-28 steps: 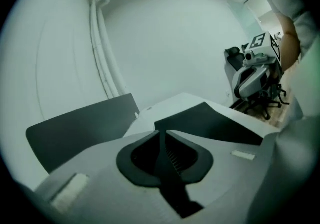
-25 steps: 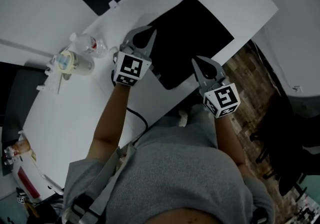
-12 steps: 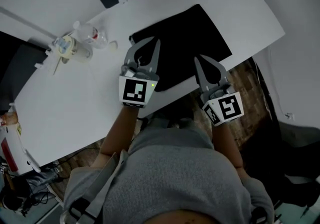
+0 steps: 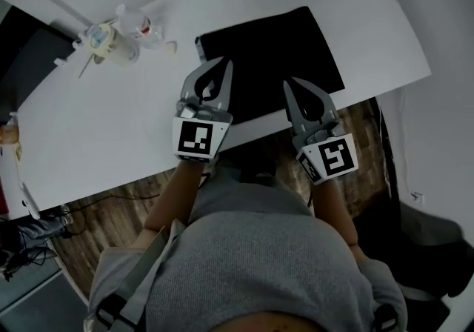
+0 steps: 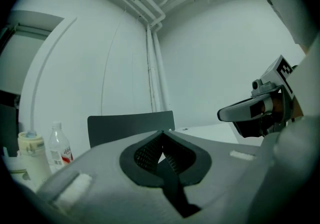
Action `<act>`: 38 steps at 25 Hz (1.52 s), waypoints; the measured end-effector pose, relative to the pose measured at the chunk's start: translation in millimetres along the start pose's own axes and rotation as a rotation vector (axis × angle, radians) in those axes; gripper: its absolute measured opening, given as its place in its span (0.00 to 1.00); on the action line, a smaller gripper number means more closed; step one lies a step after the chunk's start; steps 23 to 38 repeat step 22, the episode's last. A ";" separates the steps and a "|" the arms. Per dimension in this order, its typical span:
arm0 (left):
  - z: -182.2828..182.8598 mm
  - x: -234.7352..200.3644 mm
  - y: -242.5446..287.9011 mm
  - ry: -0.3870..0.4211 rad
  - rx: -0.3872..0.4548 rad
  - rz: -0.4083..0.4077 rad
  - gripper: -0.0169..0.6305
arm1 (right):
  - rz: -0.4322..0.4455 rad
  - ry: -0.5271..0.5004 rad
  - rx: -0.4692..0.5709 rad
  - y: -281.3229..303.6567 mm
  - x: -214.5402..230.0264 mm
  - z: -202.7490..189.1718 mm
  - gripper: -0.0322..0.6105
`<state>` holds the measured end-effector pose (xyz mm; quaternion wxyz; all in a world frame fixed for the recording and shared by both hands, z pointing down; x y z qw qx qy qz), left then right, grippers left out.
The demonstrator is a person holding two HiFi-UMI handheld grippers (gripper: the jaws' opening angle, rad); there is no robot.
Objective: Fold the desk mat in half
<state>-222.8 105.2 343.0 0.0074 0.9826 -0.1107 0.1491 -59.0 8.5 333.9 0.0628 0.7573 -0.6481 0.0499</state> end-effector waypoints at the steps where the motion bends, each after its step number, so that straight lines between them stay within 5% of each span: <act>1: -0.1 -0.2 -1.5 0.005 -0.001 0.011 0.02 | 0.008 0.001 -0.001 0.4 0.3 0.1 0.05; 11: 1.0 -8.2 -14.0 0.001 -0.015 0.105 0.02 | 0.085 -0.010 0.005 9.4 -4.7 4.9 0.05; 38: 2.3 -6.4 -15.4 0.012 -0.010 0.116 0.02 | 0.136 -0.020 -0.006 11.7 -8.4 3.4 0.05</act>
Point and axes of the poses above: the fingertips, and each gripper's own axes: y forward along the fingers, x to its right, z out of its top, the point moved 7 cm from there along -y, backward along the fingers, and after that the axes turned 9 degrees about y, right-handed, at the moved point
